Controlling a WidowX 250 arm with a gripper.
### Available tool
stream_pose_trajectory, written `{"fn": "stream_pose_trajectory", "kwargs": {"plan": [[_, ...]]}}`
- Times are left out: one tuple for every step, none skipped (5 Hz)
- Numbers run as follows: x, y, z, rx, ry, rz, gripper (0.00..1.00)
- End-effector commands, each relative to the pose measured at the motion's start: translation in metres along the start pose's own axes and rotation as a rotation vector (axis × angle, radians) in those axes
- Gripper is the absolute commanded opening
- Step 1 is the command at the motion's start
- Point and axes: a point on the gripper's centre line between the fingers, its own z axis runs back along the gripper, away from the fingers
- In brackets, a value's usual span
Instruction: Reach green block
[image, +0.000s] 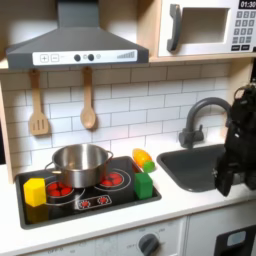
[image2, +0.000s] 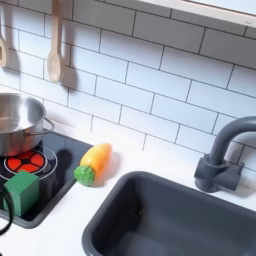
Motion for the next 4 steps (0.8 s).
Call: {"fn": "stream_pose_trajectory", "kwargs": {"plan": [[0.024, 0.020, -0.001, 0.020, -0.023, 0.014, 1.00], [0.038, 0.032, -0.003, 0.029, -0.025, 0.033, 1.00], [0.047, 0.039, -0.003, 0.038, -0.033, 0.042, 1.00], [0.054, 0.046, -0.005, 0.037, -0.032, 0.040, 1.00]]}}
